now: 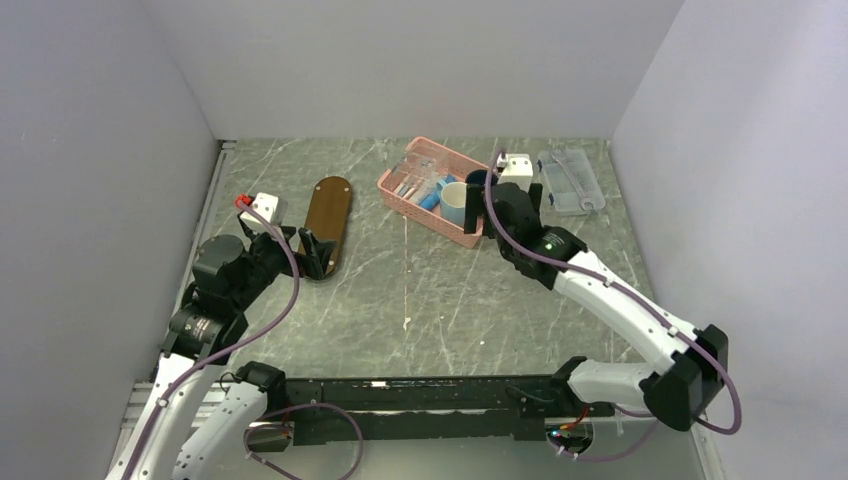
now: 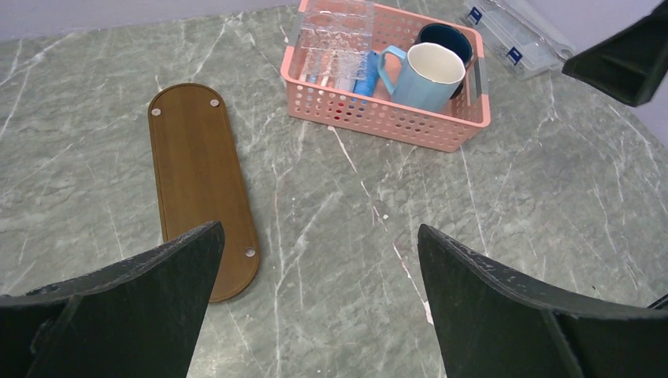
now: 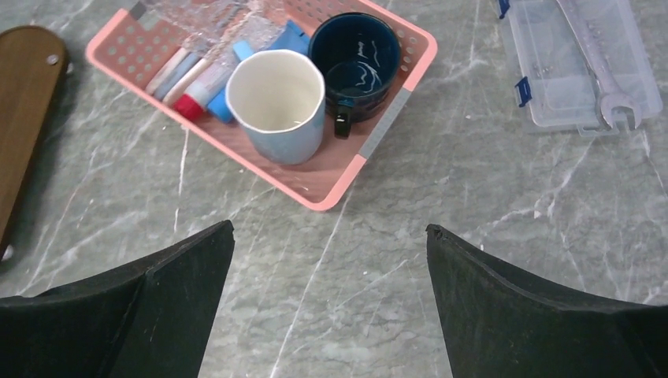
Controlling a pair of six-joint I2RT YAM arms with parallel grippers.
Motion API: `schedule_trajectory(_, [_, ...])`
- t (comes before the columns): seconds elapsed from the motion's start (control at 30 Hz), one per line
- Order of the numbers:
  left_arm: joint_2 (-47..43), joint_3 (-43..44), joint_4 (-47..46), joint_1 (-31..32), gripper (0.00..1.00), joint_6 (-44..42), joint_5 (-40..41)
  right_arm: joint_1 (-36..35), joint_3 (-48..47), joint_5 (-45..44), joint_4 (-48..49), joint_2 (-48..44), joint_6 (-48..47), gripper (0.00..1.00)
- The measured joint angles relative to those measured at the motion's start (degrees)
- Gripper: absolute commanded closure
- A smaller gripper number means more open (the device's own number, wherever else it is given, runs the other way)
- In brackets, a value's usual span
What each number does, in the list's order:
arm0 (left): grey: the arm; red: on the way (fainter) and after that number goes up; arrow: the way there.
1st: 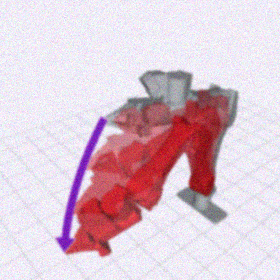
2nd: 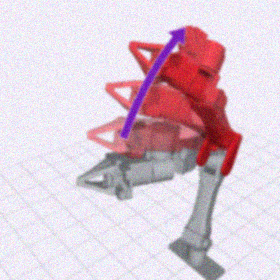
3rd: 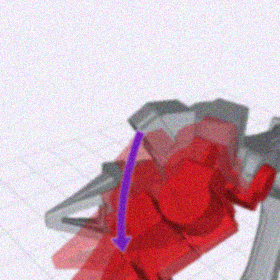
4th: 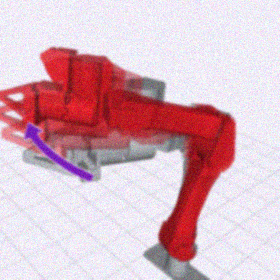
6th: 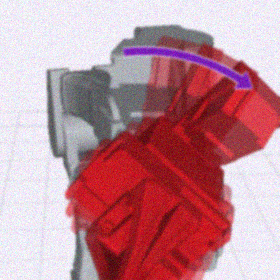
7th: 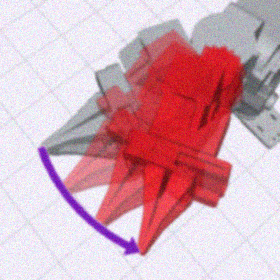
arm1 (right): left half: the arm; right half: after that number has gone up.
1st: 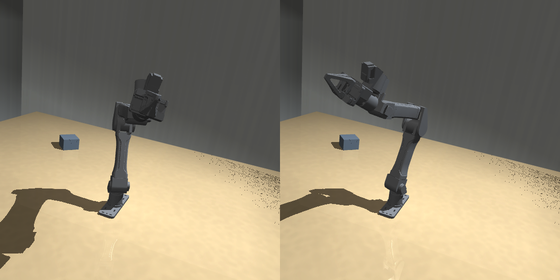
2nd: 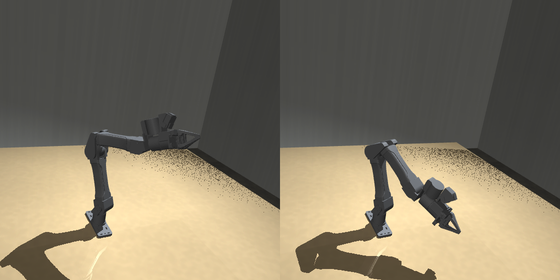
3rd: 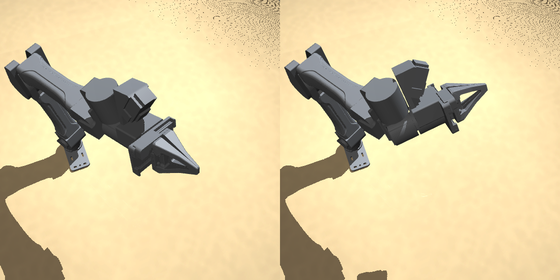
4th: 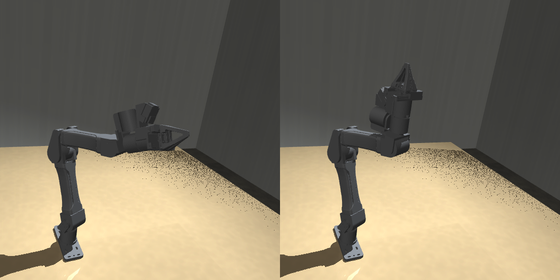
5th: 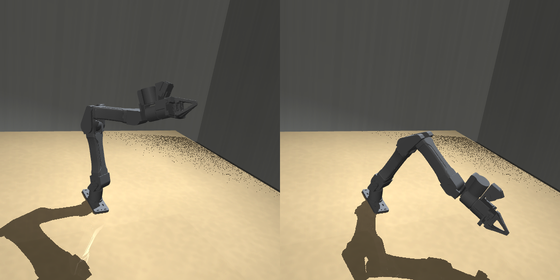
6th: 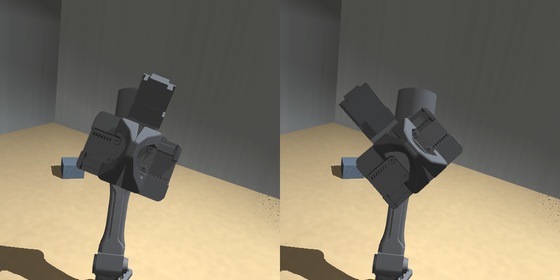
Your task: Prepare toiletry sets of a toothbrush and toothpaste on the tray
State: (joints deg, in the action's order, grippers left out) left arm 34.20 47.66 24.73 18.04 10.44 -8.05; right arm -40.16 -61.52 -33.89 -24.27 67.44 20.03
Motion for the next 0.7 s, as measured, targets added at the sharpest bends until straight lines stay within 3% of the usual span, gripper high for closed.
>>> schedule_trajectory(0.37, [-0.61, 0.0, 0.02, -0.46, 0.01, 0.42, 0.0, 12.2, -1.73, 7.43, -1.2, 7.93, 6.6, 0.35])
schedule_trajectory(0.7, [-1.38, 0.0, 0.04, -0.5, 0.01, 0.87, 0.24, 18.75, -1.77, 13.88, 0.83, 14.69, 12.68, 0.41])
